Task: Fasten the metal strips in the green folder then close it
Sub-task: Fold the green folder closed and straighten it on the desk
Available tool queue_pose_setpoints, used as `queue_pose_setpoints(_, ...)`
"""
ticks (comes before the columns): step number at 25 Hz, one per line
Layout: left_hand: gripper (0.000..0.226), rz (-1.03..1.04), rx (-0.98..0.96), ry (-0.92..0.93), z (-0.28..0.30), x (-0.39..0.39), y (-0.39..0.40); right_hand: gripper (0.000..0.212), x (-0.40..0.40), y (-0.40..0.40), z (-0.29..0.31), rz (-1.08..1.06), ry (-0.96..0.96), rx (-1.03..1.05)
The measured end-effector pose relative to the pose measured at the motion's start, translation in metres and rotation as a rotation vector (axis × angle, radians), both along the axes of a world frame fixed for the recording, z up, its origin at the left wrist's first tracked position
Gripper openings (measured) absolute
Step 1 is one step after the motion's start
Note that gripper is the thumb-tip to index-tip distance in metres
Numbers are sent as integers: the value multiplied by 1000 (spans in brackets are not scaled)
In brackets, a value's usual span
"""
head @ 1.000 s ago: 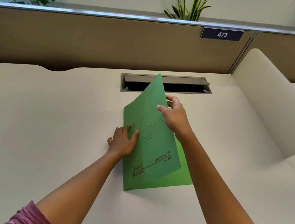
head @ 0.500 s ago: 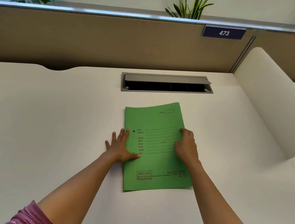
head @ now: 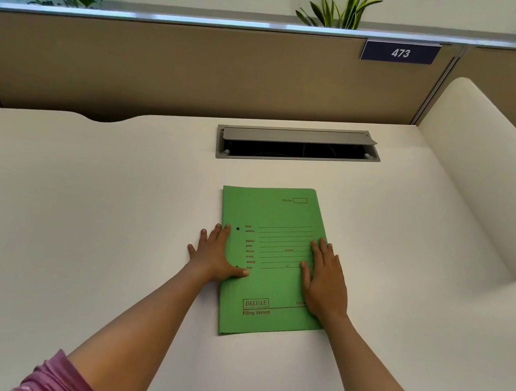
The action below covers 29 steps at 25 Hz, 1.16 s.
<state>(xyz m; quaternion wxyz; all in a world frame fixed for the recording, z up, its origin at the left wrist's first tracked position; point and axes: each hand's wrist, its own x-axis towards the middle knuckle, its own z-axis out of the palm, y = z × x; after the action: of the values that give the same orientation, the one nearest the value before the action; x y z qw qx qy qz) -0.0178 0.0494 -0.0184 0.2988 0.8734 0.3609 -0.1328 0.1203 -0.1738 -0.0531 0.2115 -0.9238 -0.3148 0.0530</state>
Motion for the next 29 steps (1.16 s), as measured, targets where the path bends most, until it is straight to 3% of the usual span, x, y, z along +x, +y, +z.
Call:
queue_pose_setpoints(5, 130, 140, -36, -130, 9, 6, -10, 57, 3, -1, -4, 22, 6, 10)
queue_pose_setpoints(10, 129, 161, 37, -56, 24, 22, -24, 58, 7, -2, -5, 50, 18, -1)
queue_pose_setpoints(13, 127, 225, -57, -75, 30, 26, -22, 58, 8, -2, -5, 56, 32, -8)
queue_pose_setpoints(17, 114, 506, -230, -161, 31, 25, -15, 58, 8, -1, -5, 62, 36, -6)
queue_pose_setpoints(21, 82, 693, -469, -239, 29, 23, -10, 59, 11, -3, -3, 75, 72, 0)
queue_pose_setpoints(24, 43, 582, -628, -183, 22, 14, -16, 61, 15, -3, 2, 85, 136, 19)
queue_pose_setpoints(29, 31, 603, -851, -360, 16, 6, -17, 69, 17, -5, 11, 54, 259, 149)
